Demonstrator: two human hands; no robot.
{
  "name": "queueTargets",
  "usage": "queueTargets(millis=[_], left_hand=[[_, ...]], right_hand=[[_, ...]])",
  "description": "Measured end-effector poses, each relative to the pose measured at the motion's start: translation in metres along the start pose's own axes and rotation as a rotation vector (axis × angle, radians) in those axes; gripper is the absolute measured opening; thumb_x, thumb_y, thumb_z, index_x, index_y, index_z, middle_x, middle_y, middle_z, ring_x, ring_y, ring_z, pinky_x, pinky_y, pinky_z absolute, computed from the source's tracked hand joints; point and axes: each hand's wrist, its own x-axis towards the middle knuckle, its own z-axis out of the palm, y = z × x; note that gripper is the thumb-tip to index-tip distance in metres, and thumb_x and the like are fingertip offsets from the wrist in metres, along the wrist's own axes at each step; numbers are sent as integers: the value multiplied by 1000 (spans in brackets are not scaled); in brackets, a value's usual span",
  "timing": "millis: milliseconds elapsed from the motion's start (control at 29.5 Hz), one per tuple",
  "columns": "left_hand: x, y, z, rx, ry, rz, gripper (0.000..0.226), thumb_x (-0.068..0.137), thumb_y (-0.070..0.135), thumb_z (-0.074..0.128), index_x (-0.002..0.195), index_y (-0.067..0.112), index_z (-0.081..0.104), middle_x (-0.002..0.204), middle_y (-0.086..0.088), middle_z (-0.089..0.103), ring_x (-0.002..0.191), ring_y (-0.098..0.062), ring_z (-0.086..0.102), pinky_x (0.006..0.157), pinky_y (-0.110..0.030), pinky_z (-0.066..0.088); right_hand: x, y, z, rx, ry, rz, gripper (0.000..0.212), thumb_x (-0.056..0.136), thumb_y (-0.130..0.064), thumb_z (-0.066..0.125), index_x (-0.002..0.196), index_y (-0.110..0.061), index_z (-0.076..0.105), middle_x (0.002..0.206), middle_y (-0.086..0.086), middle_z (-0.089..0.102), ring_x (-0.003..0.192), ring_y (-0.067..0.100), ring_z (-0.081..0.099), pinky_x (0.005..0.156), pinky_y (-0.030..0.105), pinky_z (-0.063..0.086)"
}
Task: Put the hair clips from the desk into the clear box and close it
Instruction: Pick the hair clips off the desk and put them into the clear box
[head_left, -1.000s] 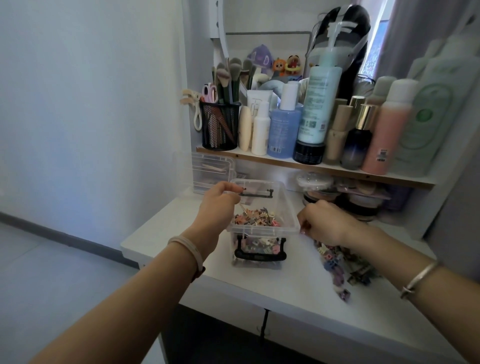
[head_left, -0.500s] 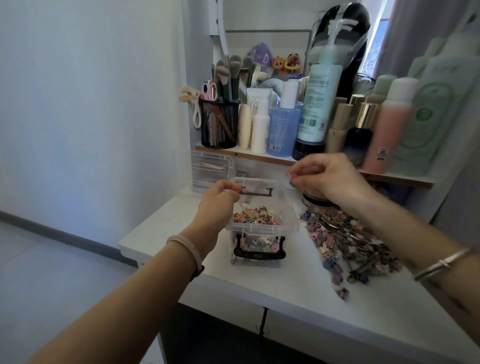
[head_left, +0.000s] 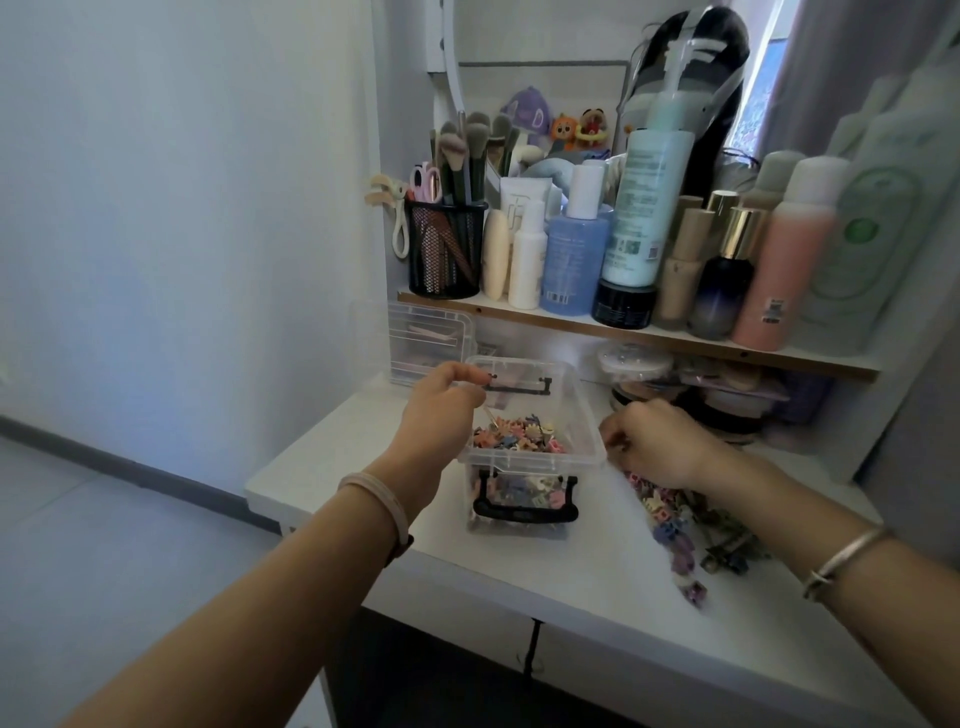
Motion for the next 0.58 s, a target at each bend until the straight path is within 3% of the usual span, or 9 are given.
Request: queueTargets(millis=[203, 271, 372, 440, 474, 576], left_hand=[[0, -1, 0, 7, 4, 10, 17, 93, 8, 41, 96, 17, 55, 82, 4, 50, 64, -13, 41, 56, -23, 34], [-1, 0, 0, 8, 1, 10, 17, 93, 8, 41, 96, 18, 55, 85, 3, 51, 65, -12, 42, 56, -23, 34], [0, -1, -1, 0, 2, 7, 18, 93, 8, 41, 93, 19, 55, 85, 2, 52, 66, -13, 42, 56, -24, 35], [0, -2, -1, -2, 0, 2, 18, 93, 8, 40, 93, 19, 55, 84, 2, 51, 65, -13, 42, 56, -23, 35], [0, -2, -1, -2, -4, 0, 18, 93, 8, 40, 93, 19, 55, 84, 1, 51, 65, -13, 42, 56, -24, 35], [0, -1, -1, 1, -13, 3, 21, 93, 8, 41, 86, 22, 55, 84, -1, 51, 64, -13, 42, 55, -23, 35]], right_hand=[[6, -6, 4, -16, 25, -35, 24, 87, -6, 54, 100, -15, 71, 102, 1, 70, 100, 16, 61, 72, 17, 36], [6, -9, -4, 110, 154, -6, 22, 88, -6, 56, 103, -13, 70, 102, 2, 69, 94, 14, 61, 76, 17, 38], [3, -21, -31, 504, 439, 5, 19, 84, -10, 65, 102, -15, 70, 92, -3, 66, 83, 7, 56, 72, 13, 42], [-3, -32, -48, 727, 426, -97, 17, 81, -13, 68, 97, -19, 69, 85, -9, 66, 78, 2, 59, 67, 6, 46], [-4, -37, -53, 748, 374, -137, 17, 81, -16, 68, 97, -20, 70, 86, -12, 66, 80, -1, 60, 71, 6, 47], [-3, -31, -55, 609, 321, -100, 20, 84, -18, 65, 104, -19, 70, 97, -8, 65, 92, 4, 60, 83, 18, 46]])
